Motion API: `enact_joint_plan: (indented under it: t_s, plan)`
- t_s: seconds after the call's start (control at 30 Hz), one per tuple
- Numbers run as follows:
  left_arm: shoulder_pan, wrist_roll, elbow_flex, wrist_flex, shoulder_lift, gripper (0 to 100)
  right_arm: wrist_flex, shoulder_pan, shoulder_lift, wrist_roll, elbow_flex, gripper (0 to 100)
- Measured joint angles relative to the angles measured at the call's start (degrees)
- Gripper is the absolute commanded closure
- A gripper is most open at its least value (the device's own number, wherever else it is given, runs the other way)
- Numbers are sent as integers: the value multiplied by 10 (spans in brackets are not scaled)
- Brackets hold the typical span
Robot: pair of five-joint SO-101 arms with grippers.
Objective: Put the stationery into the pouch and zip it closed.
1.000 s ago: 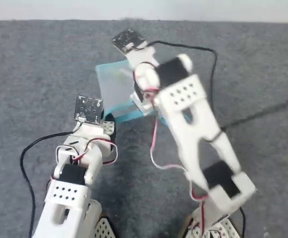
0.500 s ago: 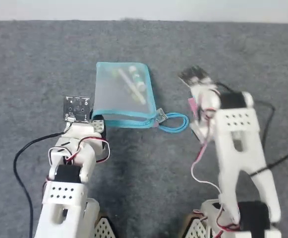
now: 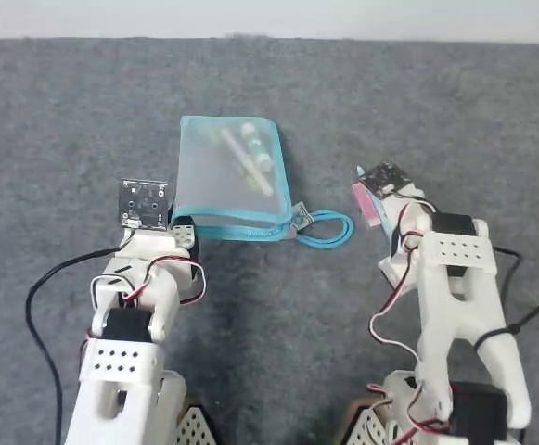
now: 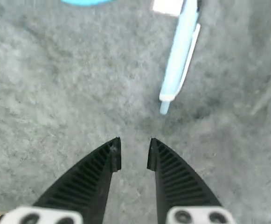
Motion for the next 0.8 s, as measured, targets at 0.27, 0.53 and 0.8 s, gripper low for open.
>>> enact_joint_plan:
  t_s: [0.27, 0.53, 0.8]
  plan:
    - [0, 0, 0, 0, 0, 987, -42, -12, 115, -1, -58, 907]
    - [0, 0, 0, 0, 0, 987, -47, 8, 279, -11, -176, 906]
    - [0, 0, 0, 0, 0, 987, -33, 17, 306, -5, -204, 821]
